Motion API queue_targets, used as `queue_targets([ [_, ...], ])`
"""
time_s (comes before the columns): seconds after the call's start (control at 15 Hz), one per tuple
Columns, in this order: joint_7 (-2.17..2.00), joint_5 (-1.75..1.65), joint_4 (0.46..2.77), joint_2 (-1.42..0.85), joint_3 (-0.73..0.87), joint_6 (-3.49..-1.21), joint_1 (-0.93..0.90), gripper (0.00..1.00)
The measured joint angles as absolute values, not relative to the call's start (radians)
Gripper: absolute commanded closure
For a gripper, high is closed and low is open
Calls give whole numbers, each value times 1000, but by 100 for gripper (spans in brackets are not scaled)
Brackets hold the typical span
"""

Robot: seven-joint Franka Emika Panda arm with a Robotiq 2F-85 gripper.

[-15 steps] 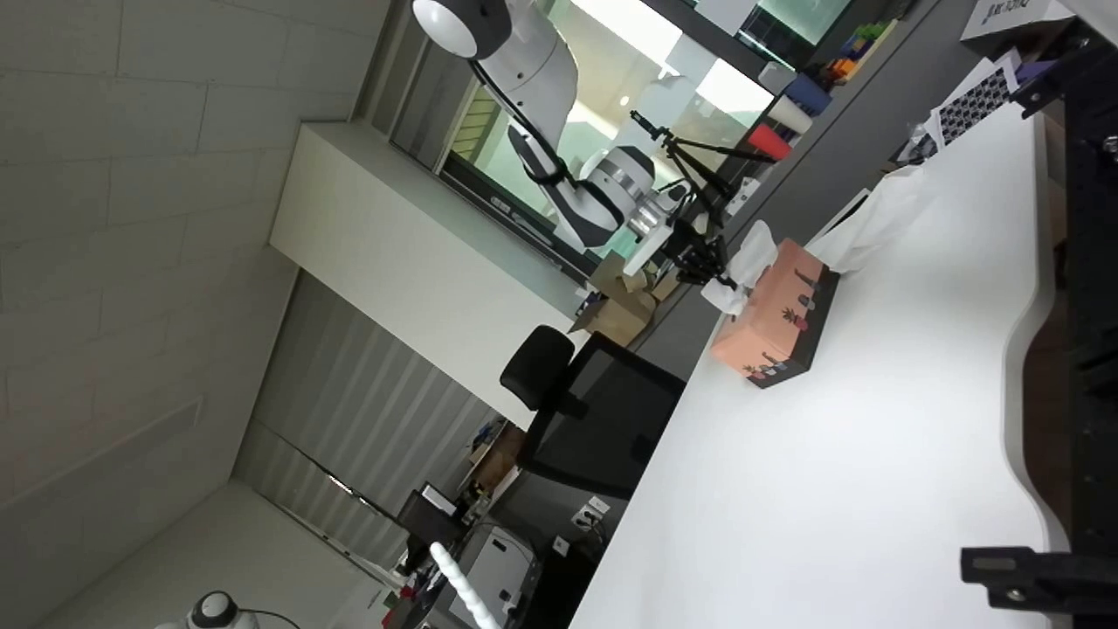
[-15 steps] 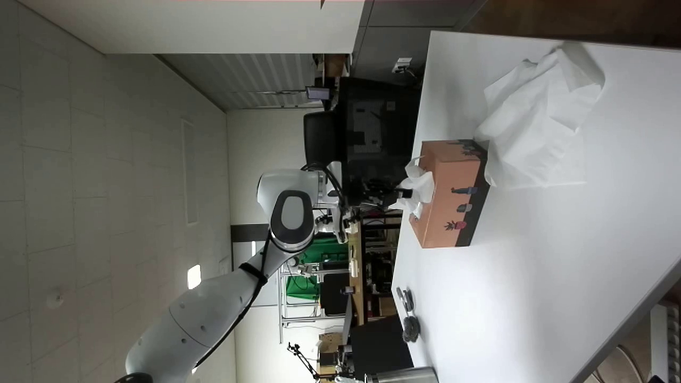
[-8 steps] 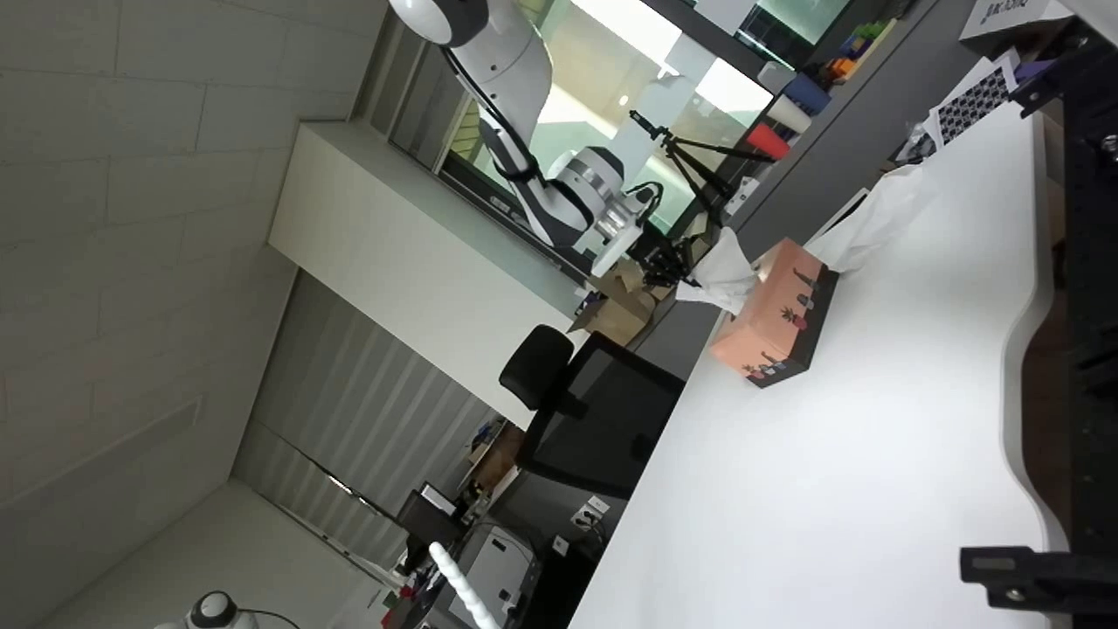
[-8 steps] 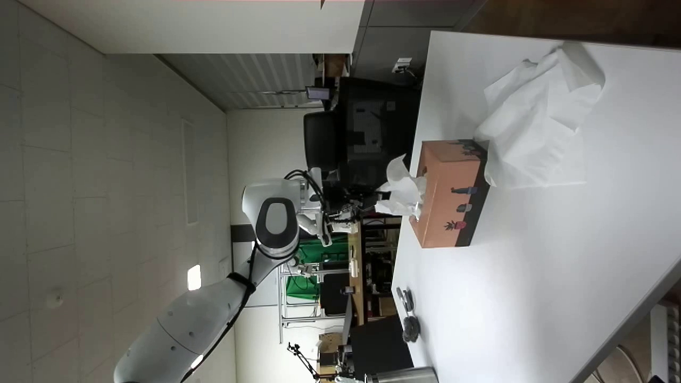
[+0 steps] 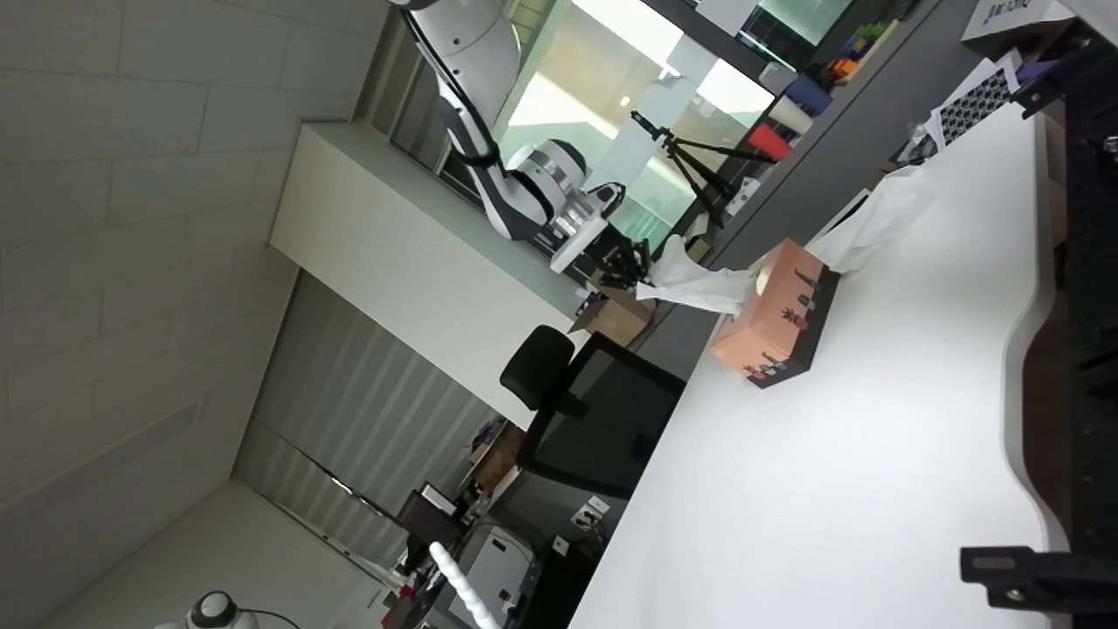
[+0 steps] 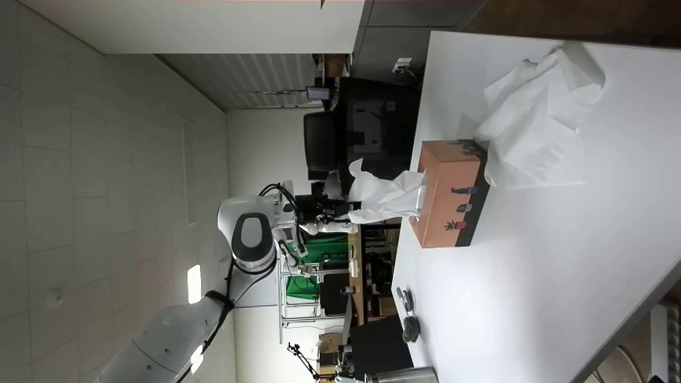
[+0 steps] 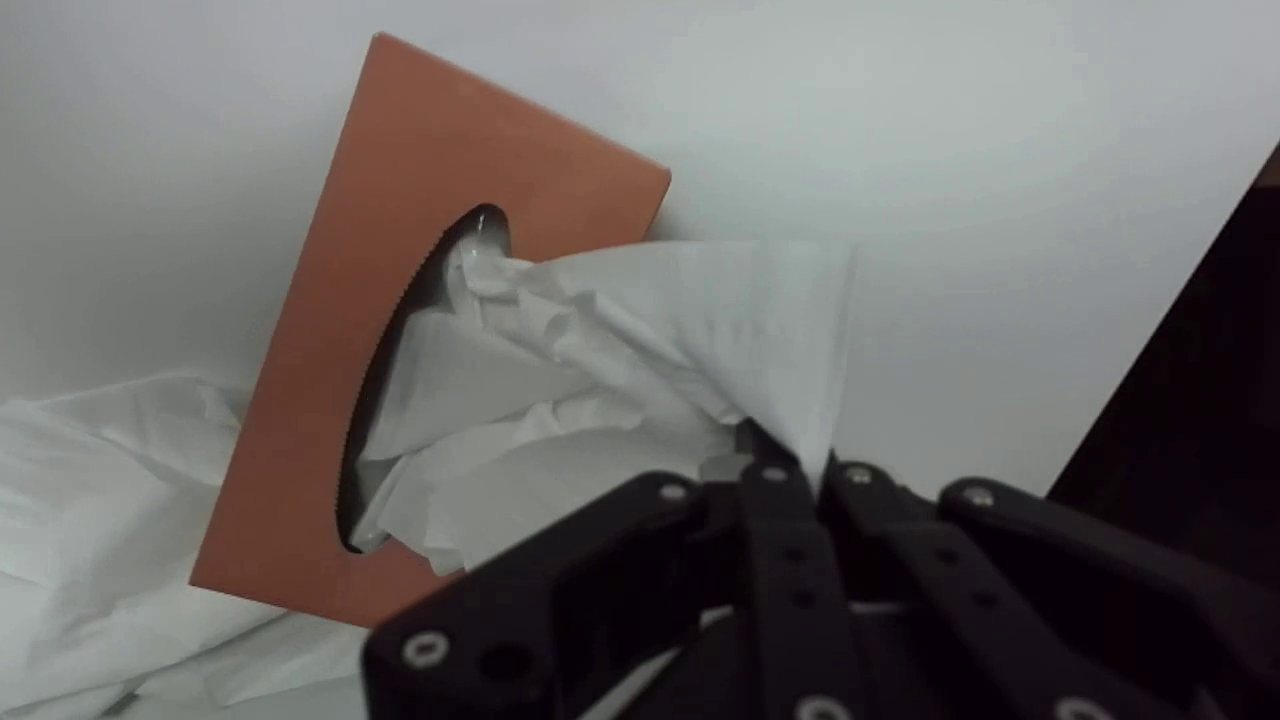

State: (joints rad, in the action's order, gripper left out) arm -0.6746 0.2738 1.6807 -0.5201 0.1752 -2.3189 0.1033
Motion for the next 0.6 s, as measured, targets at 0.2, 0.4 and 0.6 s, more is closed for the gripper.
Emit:
queue_targets([
  [0.2, -564, 271, 1739, -459, 148, -2349, 92, 100],
  [0.4, -446, 270, 1829, -374, 119, -2389, 73, 100],
  [0.6, -334, 271, 1931, -269, 82, -2415, 58, 100],
])
